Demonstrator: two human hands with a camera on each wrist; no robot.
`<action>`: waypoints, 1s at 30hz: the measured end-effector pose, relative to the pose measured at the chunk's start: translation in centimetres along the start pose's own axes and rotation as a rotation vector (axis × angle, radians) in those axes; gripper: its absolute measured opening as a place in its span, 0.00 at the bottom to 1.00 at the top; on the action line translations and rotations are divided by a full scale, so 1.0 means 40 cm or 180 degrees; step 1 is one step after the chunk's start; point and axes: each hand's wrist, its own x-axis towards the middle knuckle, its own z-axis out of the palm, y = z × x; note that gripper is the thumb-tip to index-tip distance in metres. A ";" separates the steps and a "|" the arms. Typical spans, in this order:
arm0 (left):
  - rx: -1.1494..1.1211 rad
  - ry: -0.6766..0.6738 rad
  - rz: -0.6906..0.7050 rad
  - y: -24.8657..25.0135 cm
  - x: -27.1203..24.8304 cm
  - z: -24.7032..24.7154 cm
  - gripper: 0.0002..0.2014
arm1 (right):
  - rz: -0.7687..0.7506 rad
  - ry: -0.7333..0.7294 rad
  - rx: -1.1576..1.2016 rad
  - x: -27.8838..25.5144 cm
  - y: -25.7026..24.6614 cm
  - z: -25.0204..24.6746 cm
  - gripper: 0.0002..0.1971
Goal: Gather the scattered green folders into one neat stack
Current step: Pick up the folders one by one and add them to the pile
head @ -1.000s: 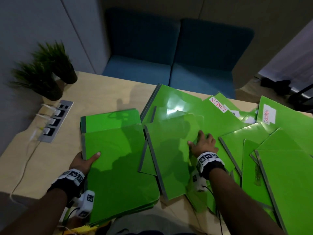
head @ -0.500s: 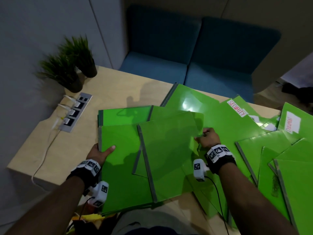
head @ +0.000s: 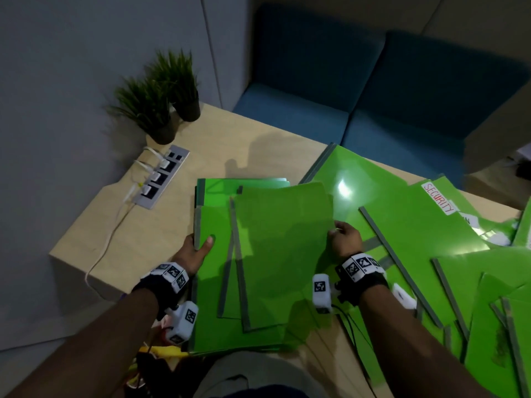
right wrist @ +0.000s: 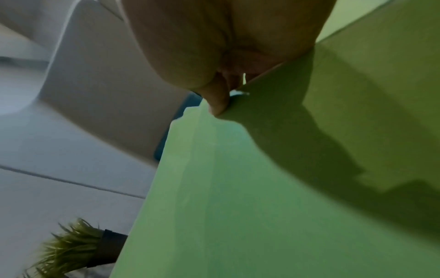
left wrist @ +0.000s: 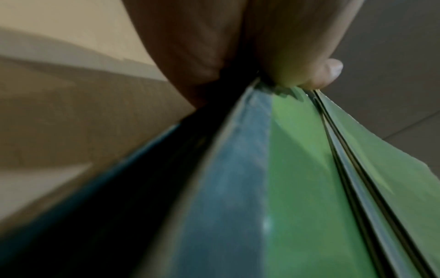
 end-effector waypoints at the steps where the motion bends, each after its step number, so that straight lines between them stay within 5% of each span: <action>1: 0.0027 -0.0041 0.0010 0.002 -0.004 -0.002 0.37 | 0.0003 0.0011 0.0089 -0.006 0.004 0.010 0.22; 6: 0.0018 -0.0055 0.0202 -0.001 -0.006 0.004 0.29 | -0.0077 -0.0311 0.0217 -0.035 -0.019 0.074 0.27; 12: -0.0375 -0.0274 0.0257 -0.010 -0.016 -0.005 0.42 | -0.0457 -0.0448 -0.2110 -0.069 -0.079 0.159 0.20; 15: -0.0322 -0.0282 0.0219 -0.009 -0.018 -0.005 0.43 | -0.0738 -0.0216 -0.1668 -0.060 -0.144 0.172 0.29; 18: -0.0511 -0.0253 0.0157 -0.006 -0.010 -0.001 0.39 | -0.0534 -0.0509 -0.1612 -0.040 -0.197 0.192 0.39; 21: -0.0570 -0.0326 0.0079 -0.008 -0.006 -0.003 0.45 | -0.0420 -0.0832 -0.2093 -0.060 -0.210 0.218 0.36; 25: -0.0361 -0.0302 0.0017 -0.016 0.002 -0.010 0.56 | -0.1367 -0.0421 -0.3038 -0.071 -0.220 0.233 0.32; 30: -0.0395 -0.0306 0.0020 -0.006 -0.005 -0.009 0.46 | -0.2096 -0.1345 -0.3427 -0.040 -0.218 0.238 0.41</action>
